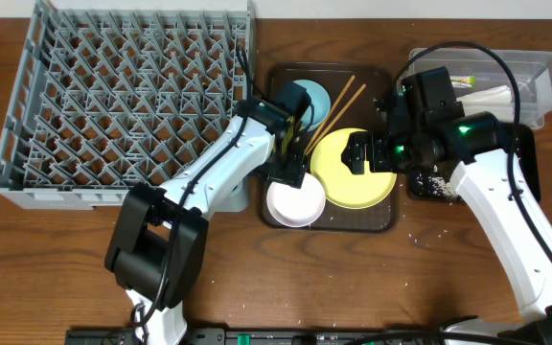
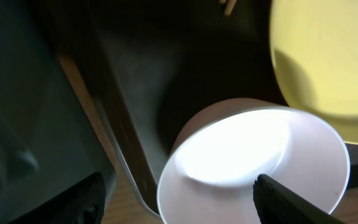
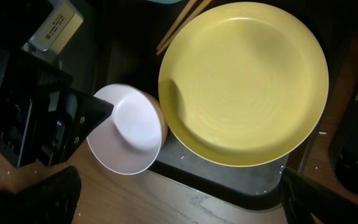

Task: Sort waste into correct bins and load items into the dishwasher
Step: 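Lift white bowl with left gripper and carry toward rack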

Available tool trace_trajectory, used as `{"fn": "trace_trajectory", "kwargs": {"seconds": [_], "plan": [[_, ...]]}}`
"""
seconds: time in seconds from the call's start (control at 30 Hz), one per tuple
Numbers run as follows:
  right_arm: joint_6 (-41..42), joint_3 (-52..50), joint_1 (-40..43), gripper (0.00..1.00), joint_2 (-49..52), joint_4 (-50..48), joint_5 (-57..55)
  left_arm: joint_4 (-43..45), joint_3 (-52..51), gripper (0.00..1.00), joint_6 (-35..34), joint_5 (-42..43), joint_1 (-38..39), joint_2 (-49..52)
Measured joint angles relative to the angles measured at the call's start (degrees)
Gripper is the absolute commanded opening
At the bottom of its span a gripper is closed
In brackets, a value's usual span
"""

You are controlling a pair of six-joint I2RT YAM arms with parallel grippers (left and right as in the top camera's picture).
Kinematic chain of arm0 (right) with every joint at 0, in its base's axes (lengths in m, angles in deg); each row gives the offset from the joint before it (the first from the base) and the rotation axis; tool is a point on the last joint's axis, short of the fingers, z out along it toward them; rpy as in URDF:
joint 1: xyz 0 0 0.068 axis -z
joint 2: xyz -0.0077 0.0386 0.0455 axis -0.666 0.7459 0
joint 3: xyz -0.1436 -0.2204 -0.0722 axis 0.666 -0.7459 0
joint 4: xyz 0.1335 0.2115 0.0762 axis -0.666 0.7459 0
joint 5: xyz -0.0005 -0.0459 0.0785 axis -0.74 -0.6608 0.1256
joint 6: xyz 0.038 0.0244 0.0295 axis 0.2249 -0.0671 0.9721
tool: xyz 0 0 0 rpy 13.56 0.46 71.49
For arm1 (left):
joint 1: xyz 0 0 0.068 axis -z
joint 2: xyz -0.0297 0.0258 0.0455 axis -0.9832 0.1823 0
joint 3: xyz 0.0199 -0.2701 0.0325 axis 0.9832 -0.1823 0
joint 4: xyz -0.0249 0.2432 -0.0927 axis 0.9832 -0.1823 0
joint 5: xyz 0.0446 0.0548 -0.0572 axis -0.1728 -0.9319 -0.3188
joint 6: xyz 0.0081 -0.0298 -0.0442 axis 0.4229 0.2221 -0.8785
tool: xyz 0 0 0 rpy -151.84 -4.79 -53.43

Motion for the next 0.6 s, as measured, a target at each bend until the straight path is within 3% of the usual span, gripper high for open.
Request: {"fn": "trace_trajectory", "kwargs": {"seconds": [0.5,0.6], "plan": [[0.0,0.0,0.0,0.99,0.0,0.0,0.0,3.5,0.0,0.76,6.9,0.0,0.0,0.3],[0.0,0.0,0.0,0.99,0.0,0.0,0.0,3.5,0.0,0.69,7.3,0.0,0.0,1.5]]}}
